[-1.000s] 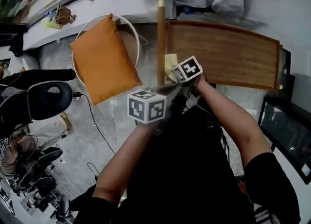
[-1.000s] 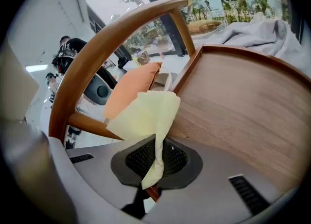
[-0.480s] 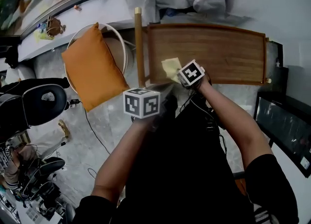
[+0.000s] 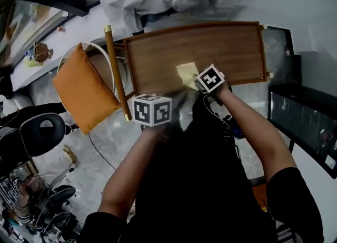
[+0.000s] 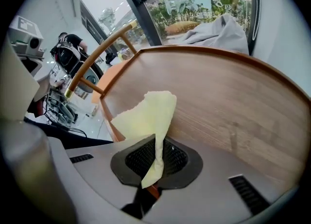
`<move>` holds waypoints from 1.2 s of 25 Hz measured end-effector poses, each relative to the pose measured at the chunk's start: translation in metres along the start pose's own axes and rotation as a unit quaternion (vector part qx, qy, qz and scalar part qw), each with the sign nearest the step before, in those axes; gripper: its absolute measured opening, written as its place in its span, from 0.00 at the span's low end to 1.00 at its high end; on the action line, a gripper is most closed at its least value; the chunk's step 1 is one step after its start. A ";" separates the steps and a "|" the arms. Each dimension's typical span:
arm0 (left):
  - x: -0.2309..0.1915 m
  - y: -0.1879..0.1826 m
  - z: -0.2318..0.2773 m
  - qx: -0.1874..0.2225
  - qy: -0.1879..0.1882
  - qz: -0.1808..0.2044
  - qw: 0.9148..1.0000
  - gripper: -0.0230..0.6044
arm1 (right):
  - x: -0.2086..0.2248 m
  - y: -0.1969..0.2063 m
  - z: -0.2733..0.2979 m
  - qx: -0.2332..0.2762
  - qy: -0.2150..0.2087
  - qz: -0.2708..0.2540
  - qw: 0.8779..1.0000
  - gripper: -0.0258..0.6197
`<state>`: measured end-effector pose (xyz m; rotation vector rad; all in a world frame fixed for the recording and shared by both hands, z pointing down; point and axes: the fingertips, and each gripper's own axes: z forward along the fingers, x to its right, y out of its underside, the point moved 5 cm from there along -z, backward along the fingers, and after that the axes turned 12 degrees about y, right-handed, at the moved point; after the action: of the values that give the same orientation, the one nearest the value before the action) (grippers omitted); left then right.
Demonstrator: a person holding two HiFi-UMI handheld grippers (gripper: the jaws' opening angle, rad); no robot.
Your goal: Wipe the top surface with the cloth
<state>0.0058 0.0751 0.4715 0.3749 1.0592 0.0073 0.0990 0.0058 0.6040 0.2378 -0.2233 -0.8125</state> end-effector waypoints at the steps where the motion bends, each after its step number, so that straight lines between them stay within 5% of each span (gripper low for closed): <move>1: 0.003 -0.001 0.008 -0.002 0.002 0.001 1.000 0.05 | 0.010 0.006 -0.004 -0.001 0.004 0.002 1.000 0.09; 21: 0.042 -0.027 0.135 -0.036 0.040 0.015 0.998 0.05 | 0.165 0.113 -0.066 -0.003 0.067 0.099 0.993 0.09; 30: 0.040 -0.028 0.144 -0.048 0.041 0.017 0.998 0.05 | 0.215 0.154 -0.089 -0.006 0.147 0.116 0.982 0.09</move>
<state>0.1432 0.0136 0.4911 0.3077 1.1296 0.1032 0.3734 -0.0398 0.5872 0.3102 0.0323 -0.5384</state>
